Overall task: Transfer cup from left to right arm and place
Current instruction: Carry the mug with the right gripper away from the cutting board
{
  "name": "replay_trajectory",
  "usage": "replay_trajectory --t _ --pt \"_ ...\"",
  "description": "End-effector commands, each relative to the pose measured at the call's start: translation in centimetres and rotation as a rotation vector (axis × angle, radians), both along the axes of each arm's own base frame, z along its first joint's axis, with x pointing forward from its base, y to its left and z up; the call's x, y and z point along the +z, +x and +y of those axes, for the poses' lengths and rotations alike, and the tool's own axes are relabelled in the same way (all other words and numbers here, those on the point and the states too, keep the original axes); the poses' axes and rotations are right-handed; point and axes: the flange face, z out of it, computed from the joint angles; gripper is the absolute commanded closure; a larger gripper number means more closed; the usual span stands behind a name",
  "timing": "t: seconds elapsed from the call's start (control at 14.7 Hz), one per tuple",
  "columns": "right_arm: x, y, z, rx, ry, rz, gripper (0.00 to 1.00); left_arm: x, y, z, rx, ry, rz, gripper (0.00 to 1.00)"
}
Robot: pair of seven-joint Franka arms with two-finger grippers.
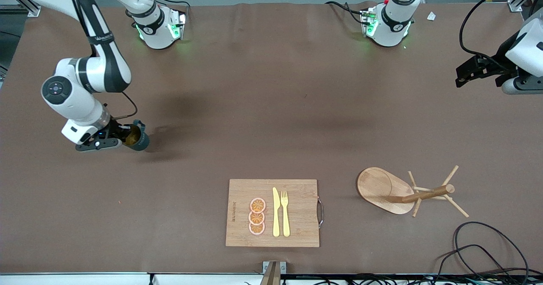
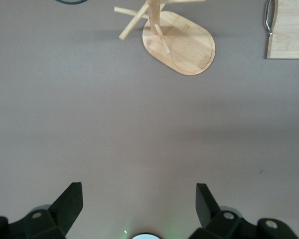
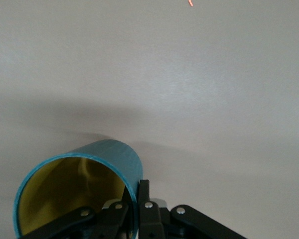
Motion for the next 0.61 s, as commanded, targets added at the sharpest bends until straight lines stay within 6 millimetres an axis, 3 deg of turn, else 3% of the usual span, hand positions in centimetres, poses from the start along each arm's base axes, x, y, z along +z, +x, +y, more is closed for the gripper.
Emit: replay_trajectory --t 0.0,0.27,0.55 --pt "-0.6 -0.4 -1.5 0.116 -0.015 -0.015 1.0 0.5 -0.8 0.3 -0.011 0.019 0.003 0.0" --pt "-2.8 0.1 -4.4 0.416 -0.044 -0.003 1.0 0.5 -0.7 0.2 -0.013 0.02 0.001 0.0" --pt "-3.4 0.1 -5.2 0.487 -0.048 0.015 1.0 0.4 -0.6 0.3 -0.011 0.018 0.0 0.0"
